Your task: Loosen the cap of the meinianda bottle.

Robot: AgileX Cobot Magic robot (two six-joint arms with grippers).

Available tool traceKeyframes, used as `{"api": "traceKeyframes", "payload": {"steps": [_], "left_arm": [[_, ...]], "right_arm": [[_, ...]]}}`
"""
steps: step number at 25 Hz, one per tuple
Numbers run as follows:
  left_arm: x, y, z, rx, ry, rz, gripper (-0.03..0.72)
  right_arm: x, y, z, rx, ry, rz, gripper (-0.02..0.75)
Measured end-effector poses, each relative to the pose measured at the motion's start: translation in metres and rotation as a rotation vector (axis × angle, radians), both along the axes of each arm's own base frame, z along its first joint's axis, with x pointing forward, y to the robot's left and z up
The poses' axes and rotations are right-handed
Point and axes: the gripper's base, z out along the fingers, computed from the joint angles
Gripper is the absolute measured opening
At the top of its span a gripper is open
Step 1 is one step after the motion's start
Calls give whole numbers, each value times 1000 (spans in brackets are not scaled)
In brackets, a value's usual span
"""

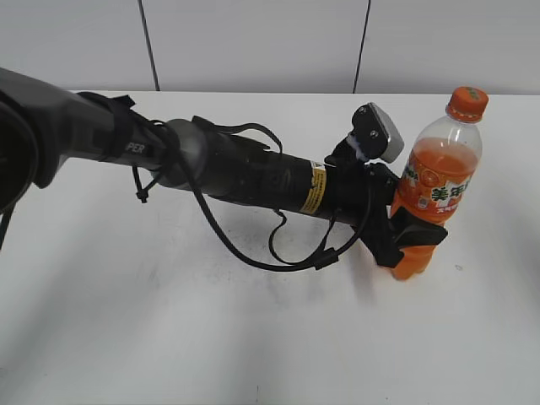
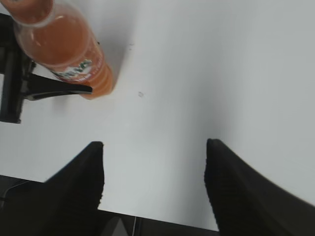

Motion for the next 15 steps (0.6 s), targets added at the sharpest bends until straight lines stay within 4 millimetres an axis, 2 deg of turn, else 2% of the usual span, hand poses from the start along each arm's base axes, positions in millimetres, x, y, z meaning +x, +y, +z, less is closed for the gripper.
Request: {"api": "traceKeyframes", "payload": {"steps": [4, 7, 10, 15], "left_arm": [[1, 0, 0, 4, -1, 9, 405], [1, 0, 0, 0, 2, 9, 405], [2, 0, 1, -18, 11, 28, 405], [4, -1, 4, -46, 17, 48, 405]], "right_arm": [[49, 8, 13, 33, 86, 39, 475], [74, 27, 23, 40, 71, 95, 466], [86, 52, 25, 44, 75, 158, 462], [99, 77, 7, 25, 140, 205, 461]]}}
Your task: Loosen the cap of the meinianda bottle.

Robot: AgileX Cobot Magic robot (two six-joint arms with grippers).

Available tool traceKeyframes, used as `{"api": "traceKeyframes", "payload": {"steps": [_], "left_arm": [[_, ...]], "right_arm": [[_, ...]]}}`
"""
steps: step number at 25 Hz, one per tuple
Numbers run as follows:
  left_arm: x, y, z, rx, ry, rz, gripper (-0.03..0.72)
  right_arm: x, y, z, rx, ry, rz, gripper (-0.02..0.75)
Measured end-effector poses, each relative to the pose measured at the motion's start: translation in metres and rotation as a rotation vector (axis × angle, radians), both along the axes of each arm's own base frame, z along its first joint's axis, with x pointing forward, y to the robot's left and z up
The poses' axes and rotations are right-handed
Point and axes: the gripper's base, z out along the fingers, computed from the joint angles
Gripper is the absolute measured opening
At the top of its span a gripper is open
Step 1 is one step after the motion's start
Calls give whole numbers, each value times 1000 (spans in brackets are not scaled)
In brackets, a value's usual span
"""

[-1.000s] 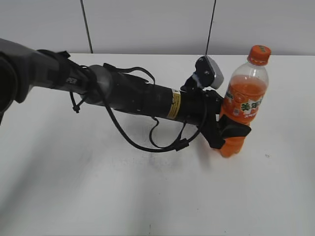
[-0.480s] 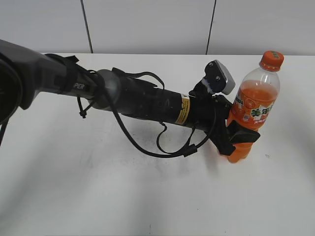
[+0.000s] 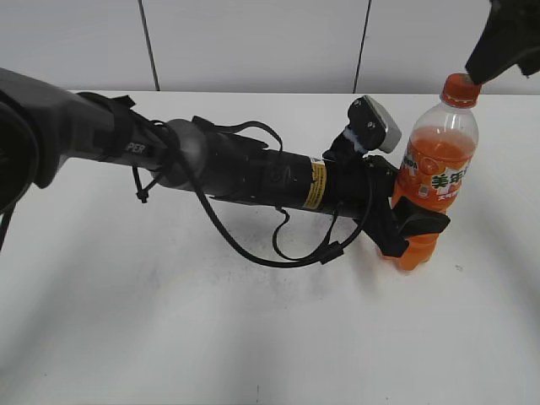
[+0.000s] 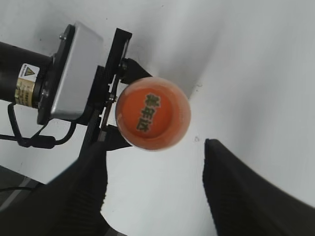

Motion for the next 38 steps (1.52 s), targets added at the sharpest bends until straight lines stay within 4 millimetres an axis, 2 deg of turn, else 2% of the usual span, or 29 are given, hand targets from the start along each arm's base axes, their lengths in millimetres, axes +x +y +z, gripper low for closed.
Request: {"api": "traceKeyframes", "payload": {"steps": [18, 21, 28, 35, 38], "left_arm": [[1, 0, -8, 17, -98, -22, 405], [1, 0, -8, 8, -90, -10, 405], [2, 0, -7, 4, -86, -2, 405], [2, 0, -8, 7, -88, -4, 405], [2, 0, -8, 8, -89, -5, 405]], "right_arm": [[21, 10, -30, 5, 104, 1, 458], [23, 11, -33, 4, 116, 1, 426], [24, 11, -34, 6, 120, 2, 290], [24, 11, -34, -7, 114, 39, 281], [24, 11, -35, -56, 78, 191, 281]]}}
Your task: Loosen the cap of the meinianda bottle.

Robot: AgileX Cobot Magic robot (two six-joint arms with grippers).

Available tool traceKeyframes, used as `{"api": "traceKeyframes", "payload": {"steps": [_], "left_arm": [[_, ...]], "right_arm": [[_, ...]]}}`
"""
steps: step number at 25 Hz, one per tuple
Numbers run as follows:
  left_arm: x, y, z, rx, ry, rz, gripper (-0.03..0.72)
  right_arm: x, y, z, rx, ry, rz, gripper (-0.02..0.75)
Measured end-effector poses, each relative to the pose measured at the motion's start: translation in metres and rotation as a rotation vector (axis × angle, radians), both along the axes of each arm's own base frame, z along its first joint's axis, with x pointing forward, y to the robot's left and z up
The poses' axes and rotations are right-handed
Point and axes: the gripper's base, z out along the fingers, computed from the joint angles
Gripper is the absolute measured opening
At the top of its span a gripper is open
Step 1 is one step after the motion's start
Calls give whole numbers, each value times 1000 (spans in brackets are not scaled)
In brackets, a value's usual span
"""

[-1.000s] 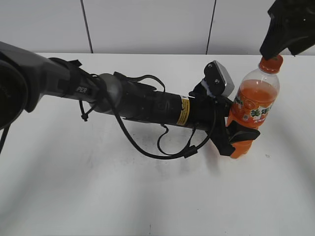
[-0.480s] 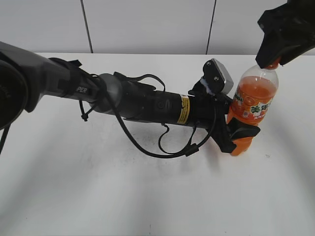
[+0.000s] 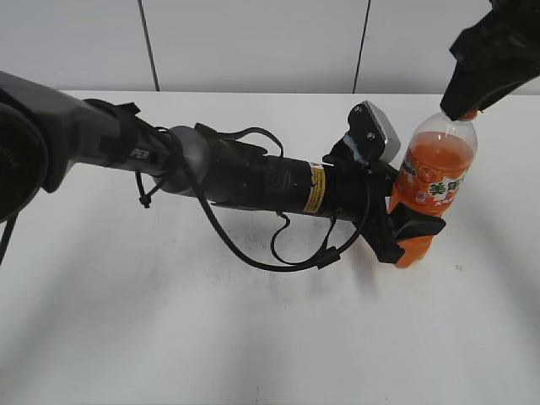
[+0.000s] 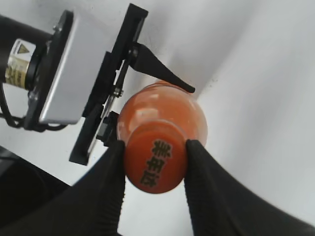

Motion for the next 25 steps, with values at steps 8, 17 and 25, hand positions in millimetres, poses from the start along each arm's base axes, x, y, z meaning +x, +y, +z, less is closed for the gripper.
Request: {"api": "traceKeyframes", "payload": {"steps": [8, 17, 25], "left_arm": [[-1, 0, -1, 13, -17, -17, 405], [-1, 0, 0, 1, -10, -20, 405], [-2, 0, -1, 14, -18, -25, 405]], "right_arm": [[0, -1, 0, -208, -170, 755, 279], [2, 2, 13, -205, -233, 829, 384], [-11, -1, 41, -38, -199, 301, 554]]}}
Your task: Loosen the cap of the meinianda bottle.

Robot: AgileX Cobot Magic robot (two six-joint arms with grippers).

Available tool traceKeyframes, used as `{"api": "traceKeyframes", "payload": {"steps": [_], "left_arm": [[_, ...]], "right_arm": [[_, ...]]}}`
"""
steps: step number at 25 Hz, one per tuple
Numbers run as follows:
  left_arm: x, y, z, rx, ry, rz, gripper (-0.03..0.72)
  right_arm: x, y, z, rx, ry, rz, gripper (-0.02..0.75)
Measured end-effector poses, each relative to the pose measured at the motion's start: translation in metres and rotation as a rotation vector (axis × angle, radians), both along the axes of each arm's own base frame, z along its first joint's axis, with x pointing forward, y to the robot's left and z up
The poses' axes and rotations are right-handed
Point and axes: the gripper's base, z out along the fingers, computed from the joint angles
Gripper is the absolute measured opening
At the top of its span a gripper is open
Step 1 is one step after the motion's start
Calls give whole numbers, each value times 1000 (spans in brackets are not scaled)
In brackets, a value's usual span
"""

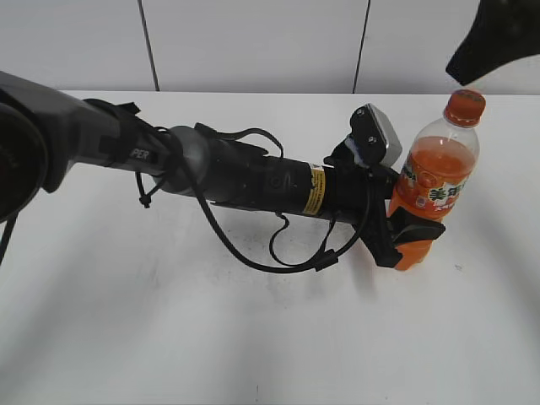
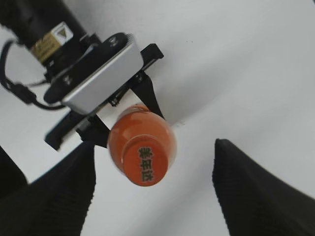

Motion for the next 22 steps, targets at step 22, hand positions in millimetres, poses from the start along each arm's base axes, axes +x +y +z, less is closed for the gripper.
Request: {"api": "traceKeyframes", "payload": {"steps": [22], "left_arm": [[1, 0, 1, -12, 27, 19, 405]], "right_arm": [[8, 0, -36, 131, 262, -562, 446]]}}
